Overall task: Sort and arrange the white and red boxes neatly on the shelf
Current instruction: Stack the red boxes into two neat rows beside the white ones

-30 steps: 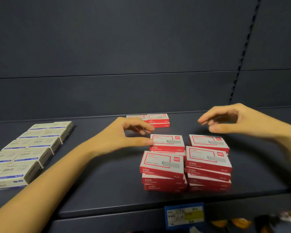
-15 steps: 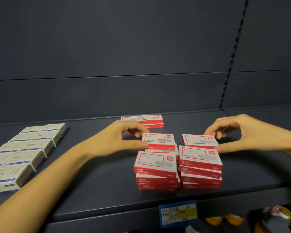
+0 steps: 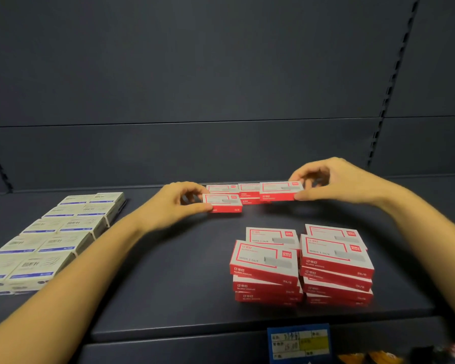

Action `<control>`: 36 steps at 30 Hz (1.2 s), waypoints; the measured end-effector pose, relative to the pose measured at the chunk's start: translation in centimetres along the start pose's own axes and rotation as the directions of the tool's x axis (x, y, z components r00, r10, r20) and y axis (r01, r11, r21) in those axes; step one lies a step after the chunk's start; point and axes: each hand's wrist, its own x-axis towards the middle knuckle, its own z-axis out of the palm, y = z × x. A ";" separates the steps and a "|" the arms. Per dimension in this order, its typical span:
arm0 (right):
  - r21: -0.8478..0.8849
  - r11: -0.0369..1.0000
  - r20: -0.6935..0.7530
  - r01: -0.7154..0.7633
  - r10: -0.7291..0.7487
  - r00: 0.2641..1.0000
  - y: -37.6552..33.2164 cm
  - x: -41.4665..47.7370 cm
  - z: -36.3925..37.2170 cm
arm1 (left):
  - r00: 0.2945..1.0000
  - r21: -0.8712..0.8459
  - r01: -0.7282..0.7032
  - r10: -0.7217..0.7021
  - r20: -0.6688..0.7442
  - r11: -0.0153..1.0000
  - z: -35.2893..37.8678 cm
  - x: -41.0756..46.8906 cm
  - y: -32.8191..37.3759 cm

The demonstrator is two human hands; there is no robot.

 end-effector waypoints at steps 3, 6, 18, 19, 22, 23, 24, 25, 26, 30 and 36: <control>-0.046 0.998 0.034 -0.031 0.033 0.999 0.6 1.8 1.3 | 0.999 0.045 0.029 -0.031 0.040 0.999 0.1 0.0 -1.0; -0.074 0.995 0.098 -0.069 0.076 0.992 1.5 2.7 2.6 | 0.996 0.024 0.062 -0.063 0.066 0.998 0.2 0.1 -1.6; 0.018 0.995 -0.016 -0.099 0.099 0.995 3.4 2.9 4.8 | 0.997 0.031 0.081 -0.081 -0.016 0.996 1.3 0.9 -2.2; 0.021 0.995 -0.022 -0.094 0.095 0.995 3.4 2.9 4.8 | 0.996 0.036 0.083 -0.082 -0.025 0.996 1.4 1.0 -2.2; 0.000 0.996 -0.043 -0.091 0.090 0.995 3.4 3.0 5.0 | 0.994 0.026 0.100 -0.098 -0.050 0.995 1.6 1.2 -2.2; -0.012 0.996 -0.051 -0.094 0.093 0.994 3.4 3.0 5.1 | 0.993 0.021 0.103 -0.102 -0.054 0.994 1.7 1.2 -2.2; -0.023 0.995 -0.058 -0.096 0.095 0.994 3.5 3.0 5.1 | 0.993 0.019 0.107 -0.105 -0.057 0.994 1.7 1.2 -2.2; -0.032 0.995 -0.064 -0.098 0.096 0.993 3.5 3.0 5.1 | 0.992 0.018 0.110 -0.108 -0.059 0.994 1.8 1.2 -2.2; -0.036 0.995 -0.065 -0.096 0.094 0.993 3.5 3.0 5.1 | 0.992 0.022 0.113 -0.112 -0.058 0.993 1.8 1.2 -2.2; -0.043 0.996 -0.061 -0.072 0.069 0.996 3.2 2.6 4.8 | 0.987 0.077 0.136 -0.129 -0.093 0.988 1.7 1.0 -1.4; 0.006 1.000 -0.144 -0.025 0.025 0.989 1.3 0.4 2.3 | 0.993 -0.172 -0.015 0.034 0.110 0.985 -0.1 -1.2 3.4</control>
